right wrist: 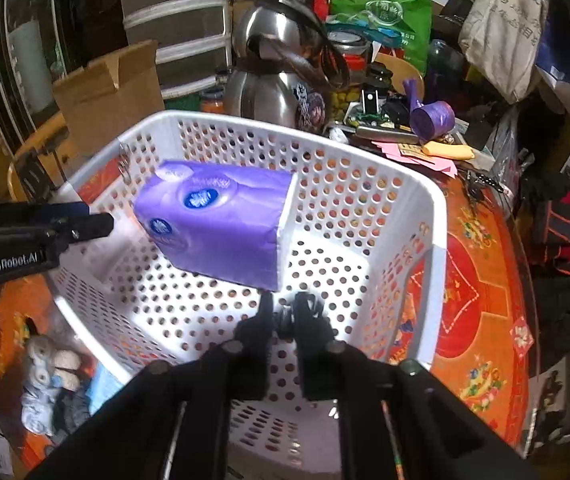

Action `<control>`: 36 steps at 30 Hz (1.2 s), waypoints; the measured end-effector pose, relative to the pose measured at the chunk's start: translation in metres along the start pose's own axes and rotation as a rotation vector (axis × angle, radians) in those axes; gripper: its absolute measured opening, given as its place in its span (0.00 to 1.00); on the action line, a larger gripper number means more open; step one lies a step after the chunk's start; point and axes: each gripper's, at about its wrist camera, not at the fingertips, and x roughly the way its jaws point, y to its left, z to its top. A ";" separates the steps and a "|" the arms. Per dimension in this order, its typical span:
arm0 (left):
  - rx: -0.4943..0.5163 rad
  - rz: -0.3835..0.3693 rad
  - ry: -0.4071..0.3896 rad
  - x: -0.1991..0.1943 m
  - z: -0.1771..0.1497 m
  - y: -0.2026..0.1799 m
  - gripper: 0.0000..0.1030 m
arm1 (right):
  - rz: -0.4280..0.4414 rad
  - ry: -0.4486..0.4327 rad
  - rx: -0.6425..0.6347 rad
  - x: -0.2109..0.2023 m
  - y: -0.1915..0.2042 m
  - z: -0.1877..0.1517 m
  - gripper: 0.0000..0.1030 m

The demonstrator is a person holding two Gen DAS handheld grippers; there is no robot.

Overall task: Organize soft objects
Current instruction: 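Carry the white towel and black cable into the white basket, then return both tools to the table and grasp the printed paper packet with the right tool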

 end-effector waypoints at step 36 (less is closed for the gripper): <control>0.026 -0.065 -0.248 -0.140 -0.160 -0.017 0.82 | 0.044 -0.268 0.165 -0.114 -0.022 -0.153 0.77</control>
